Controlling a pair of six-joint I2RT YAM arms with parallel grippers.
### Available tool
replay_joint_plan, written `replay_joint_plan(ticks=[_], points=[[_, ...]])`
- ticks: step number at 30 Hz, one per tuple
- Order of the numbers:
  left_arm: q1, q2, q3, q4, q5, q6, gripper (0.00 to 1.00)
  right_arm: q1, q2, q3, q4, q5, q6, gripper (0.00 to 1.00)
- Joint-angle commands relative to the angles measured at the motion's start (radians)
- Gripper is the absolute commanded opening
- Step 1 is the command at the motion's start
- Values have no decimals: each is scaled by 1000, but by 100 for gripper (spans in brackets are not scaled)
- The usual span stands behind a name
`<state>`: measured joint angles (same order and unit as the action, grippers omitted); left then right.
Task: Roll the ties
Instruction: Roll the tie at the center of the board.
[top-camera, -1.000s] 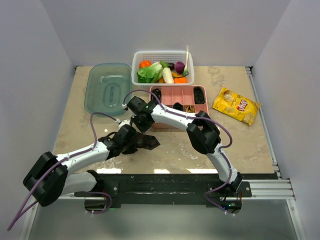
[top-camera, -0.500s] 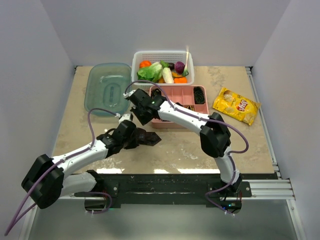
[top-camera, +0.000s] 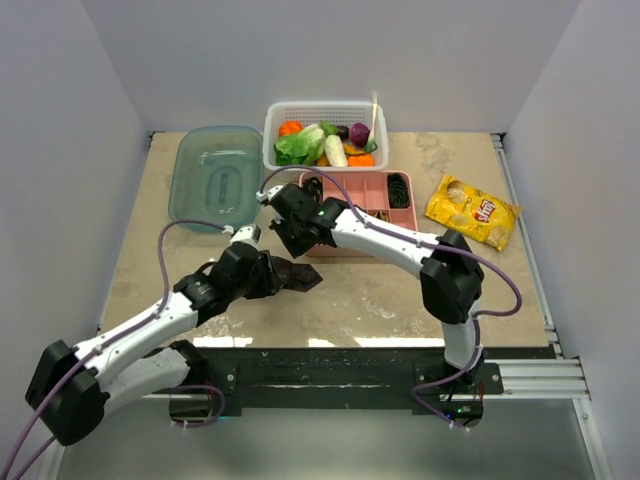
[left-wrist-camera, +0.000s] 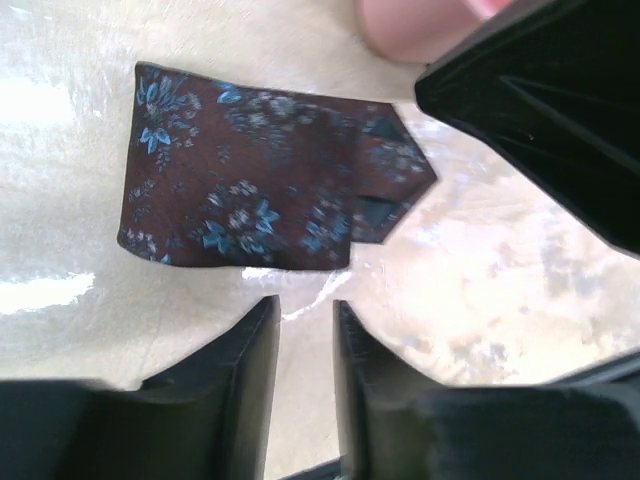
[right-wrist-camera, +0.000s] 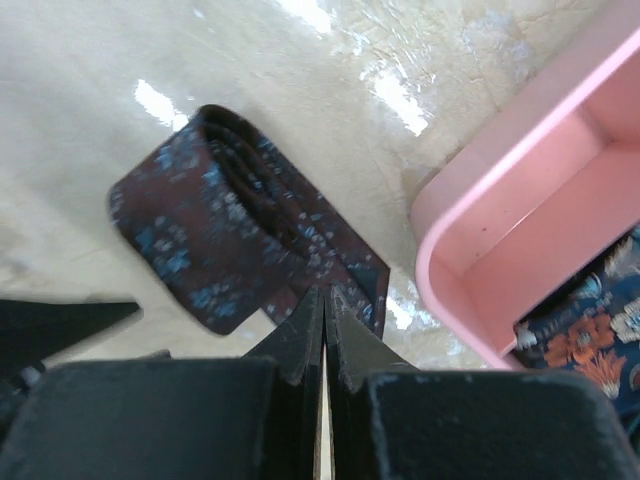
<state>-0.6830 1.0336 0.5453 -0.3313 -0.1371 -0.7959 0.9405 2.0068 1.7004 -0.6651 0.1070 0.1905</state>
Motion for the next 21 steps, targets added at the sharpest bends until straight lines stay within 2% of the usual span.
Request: replay_joint_plan(ticks=[1,2,3,5,7,9,13,15,16,17,19,21], points=[[3,-131,42,-92,18,38,57,3,-134,-53,105,-76,4,0],[7,-164,54,-130,8,41,65,3,-154,-64,128,-92,4,0],[13,-173,85,-144,-1,43,78,3,-160,-76,140,-104,3,0],[51,-170,119,-167,8,56,86,3,-167,-102,169,-133,4,0],[101,-146,168,-176,68,72,88,3,-158,-110,185,-144,9,0],[209,-107,189,-163,177,99,89,3,-137,-108,185,-184,13,0],[370,-52,177,-92,332,130,89,4,-102,-117,209,-224,24,0],[425,-18,144,-48,440,139,90,6,-88,-120,213,-233,24,0],[488,-7,128,-28,483,142,90,6,-86,-123,216,-234,23,0],[522,12,110,21,583,142,90,7,-85,-130,222,-234,26,0],[609,34,50,70,666,141,90,7,-83,-143,231,-245,24,0],[649,66,9,129,749,141,90,7,-82,-157,236,-256,24,0]])
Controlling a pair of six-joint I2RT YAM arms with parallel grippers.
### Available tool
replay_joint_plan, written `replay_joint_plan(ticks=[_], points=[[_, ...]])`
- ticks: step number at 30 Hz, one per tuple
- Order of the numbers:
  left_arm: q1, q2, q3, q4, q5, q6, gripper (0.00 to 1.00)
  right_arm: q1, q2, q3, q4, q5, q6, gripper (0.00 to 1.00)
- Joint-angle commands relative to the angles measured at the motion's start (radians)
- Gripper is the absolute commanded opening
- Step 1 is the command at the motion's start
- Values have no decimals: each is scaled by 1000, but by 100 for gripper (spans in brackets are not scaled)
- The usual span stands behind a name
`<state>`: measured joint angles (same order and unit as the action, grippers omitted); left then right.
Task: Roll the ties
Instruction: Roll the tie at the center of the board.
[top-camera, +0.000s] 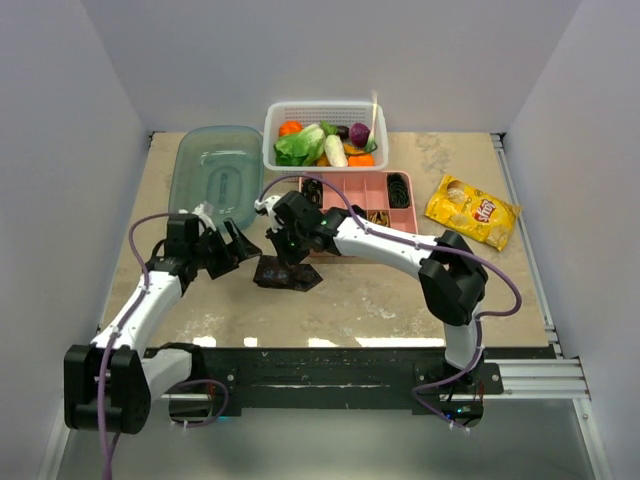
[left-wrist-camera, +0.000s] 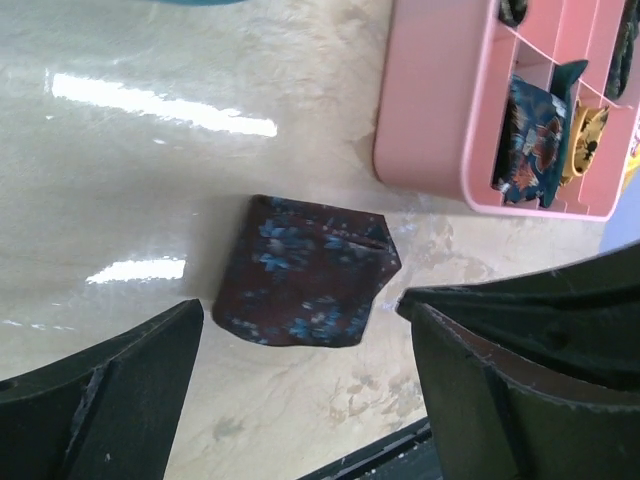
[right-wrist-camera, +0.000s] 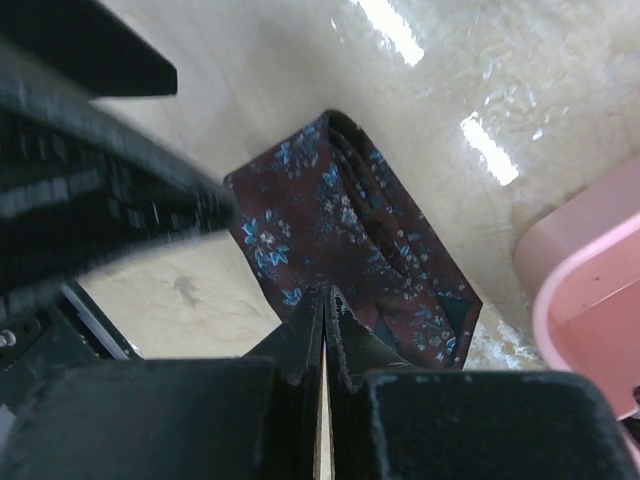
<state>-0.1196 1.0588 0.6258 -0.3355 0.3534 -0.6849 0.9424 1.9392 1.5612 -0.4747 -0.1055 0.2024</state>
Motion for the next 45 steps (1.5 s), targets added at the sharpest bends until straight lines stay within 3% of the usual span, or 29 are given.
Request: replay_joint_plan(ticks=[1,17,22,34,39,45], points=[[107,62,-78,148,268,36,90,7,-14,-24,56,-45,12,0],[115,256,-193,320,272,45,86,9,73,-84,94,-11,5,0],[113,296,-227,440,317,28,84,7,102,-84,91,1,2,0],[23,362,-239,553,245,38,76,4,136,-66,104,-40,-3,0],[-35,362,-242,619,239,12,64,2,149,-43,88,-59,-11,0],[-37,299,-198,518,181,38,35,1,119,-32,84,-86,-11,0]])
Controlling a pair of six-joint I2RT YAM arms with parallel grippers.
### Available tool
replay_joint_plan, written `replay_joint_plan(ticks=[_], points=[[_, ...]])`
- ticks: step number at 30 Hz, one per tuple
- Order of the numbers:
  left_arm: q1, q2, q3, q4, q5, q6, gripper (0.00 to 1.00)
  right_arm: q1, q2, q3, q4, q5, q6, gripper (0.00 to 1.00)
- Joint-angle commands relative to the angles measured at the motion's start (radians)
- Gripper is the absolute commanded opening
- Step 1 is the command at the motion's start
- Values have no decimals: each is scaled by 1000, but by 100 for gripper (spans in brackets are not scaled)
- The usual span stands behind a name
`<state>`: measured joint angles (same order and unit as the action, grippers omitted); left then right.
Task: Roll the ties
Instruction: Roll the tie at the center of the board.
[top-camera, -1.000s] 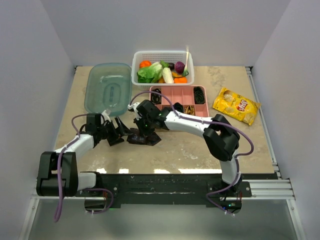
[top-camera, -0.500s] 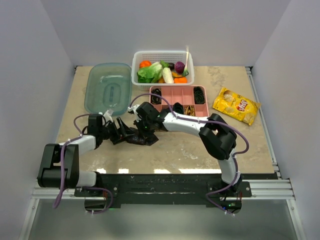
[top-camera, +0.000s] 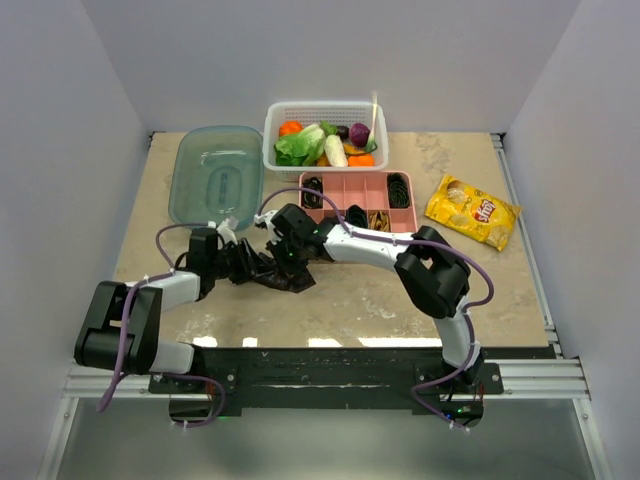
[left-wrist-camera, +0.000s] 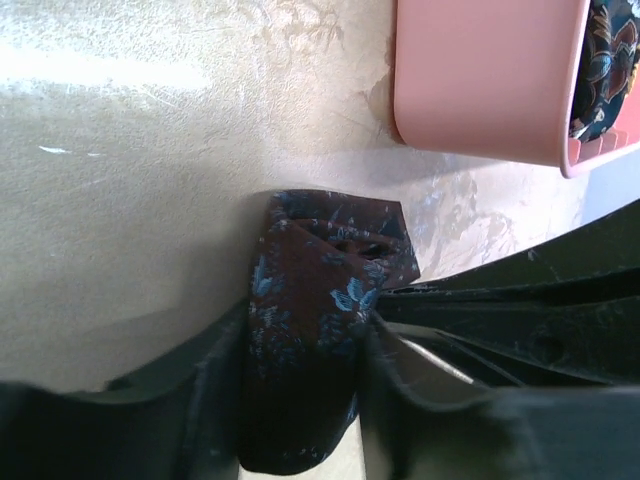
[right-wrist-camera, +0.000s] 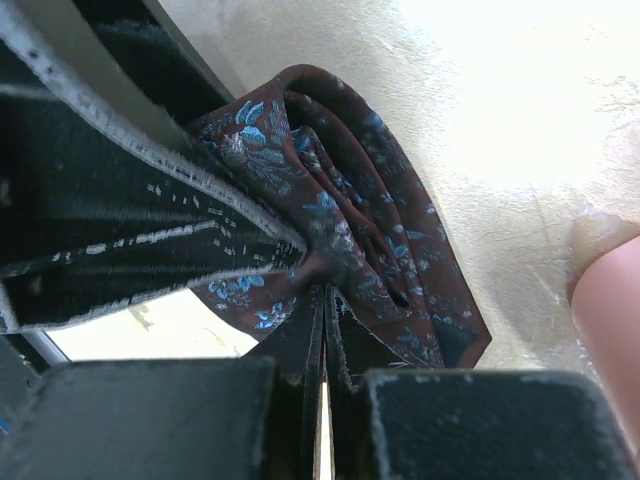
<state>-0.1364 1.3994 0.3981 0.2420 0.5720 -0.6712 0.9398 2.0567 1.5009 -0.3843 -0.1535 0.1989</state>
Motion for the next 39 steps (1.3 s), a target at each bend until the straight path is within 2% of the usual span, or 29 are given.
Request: replay_joint_plan(ticks=[1,6,15,24,31,34,39], points=[[-20,-43,54,-84,-56,42,31,4,-3,28,-8,-43,-4,0],[-34,-45,140,-275,-124,96,24,-7,-53,18,-1,-40,16,0],[-138,-94,341,-588,-449,157,22,-71,-182,-60,44,-75,57,0],[-268,-63,444,-736,-742,185,18,-107,-254,-126,56,-78,65,0],[-400,9,554,-879,-1065,160,17,-137,-286,-174,62,-92,73,0],[-451,45,582,-925,-1165,130,11,-145,-299,-188,64,-92,74,0],[-526,98,591,-954,-1256,70,10,-162,-322,-220,71,-81,83,0]])
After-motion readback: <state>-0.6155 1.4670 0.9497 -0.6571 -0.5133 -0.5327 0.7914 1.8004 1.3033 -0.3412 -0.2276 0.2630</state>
